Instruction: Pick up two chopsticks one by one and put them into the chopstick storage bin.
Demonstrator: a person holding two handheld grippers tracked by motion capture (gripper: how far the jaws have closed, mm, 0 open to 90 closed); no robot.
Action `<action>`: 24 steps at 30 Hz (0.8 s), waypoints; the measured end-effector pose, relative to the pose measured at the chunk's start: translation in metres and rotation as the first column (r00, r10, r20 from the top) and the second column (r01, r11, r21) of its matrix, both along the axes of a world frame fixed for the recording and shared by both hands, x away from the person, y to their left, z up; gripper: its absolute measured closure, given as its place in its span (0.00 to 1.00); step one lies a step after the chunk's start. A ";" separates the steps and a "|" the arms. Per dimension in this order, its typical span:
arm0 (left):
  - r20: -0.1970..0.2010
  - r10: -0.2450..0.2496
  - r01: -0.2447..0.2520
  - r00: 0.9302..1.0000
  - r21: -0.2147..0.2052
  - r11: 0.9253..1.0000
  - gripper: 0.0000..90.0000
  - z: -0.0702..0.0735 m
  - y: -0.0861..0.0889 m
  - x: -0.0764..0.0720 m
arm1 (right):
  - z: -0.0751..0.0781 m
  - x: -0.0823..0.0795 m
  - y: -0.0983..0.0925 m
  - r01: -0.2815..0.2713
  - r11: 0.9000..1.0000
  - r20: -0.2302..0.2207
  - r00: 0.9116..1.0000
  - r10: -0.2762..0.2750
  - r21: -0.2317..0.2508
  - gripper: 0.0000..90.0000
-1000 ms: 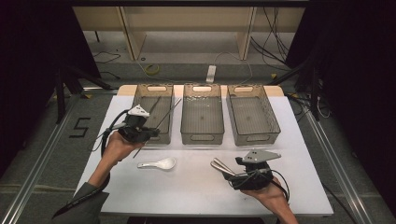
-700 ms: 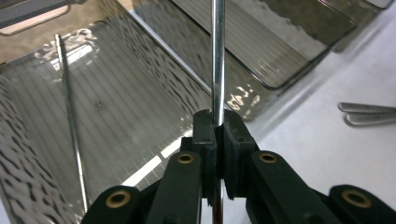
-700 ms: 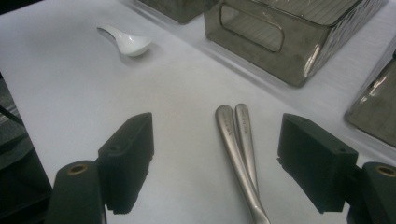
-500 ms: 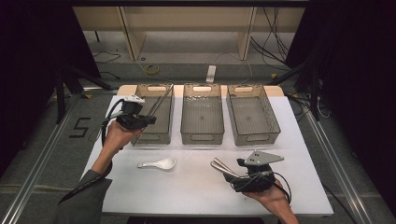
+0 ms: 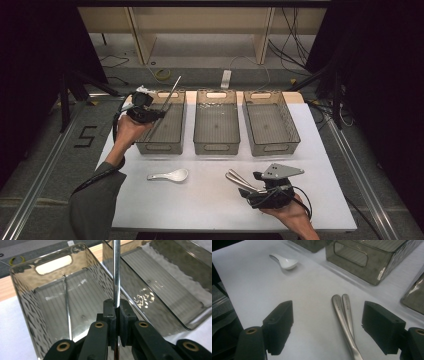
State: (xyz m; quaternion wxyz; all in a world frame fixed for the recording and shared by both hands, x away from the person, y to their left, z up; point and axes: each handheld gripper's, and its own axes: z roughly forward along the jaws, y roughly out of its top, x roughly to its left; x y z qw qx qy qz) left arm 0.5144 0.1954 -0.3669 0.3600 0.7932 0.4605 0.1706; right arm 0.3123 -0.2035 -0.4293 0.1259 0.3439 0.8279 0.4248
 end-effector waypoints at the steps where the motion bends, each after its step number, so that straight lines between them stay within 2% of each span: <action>1: 0.001 0.001 -0.001 1.000 0.002 1.000 0.94 0.000 0.000 0.002 | 0.000 0.000 0.000 -0.003 1.000 0.000 1.000 0.003 -0.002 0.29; 7: -0.005 0.033 -0.033 0.999 0.012 0.999 0.94 -0.004 0.005 0.012 | 0.000 -0.002 0.001 -0.016 1.000 0.002 1.000 0.016 0.006 0.28; 13: -0.030 0.046 -0.047 0.998 -0.014 0.999 0.94 -0.011 0.005 0.018 | -0.001 -0.003 0.003 -0.029 1.000 -0.002 1.000 0.029 0.006 0.27; 14: -0.030 0.044 -0.044 0.999 0.002 0.999 0.94 -0.012 0.004 0.019 | -0.001 -0.003 0.003 -0.029 1.000 -0.001 1.000 0.029 0.005 0.27; 22: -0.045 0.067 -0.066 0.997 0.028 0.997 0.94 -0.024 0.003 0.027 | -0.001 -0.004 0.003 -0.037 0.999 -0.008 0.999 0.037 -0.004 0.27; 24: -0.045 0.068 -0.066 0.997 0.047 0.997 0.94 -0.026 0.002 0.029 | -0.002 -0.005 0.004 -0.040 0.999 -0.009 0.999 0.040 -0.009 0.27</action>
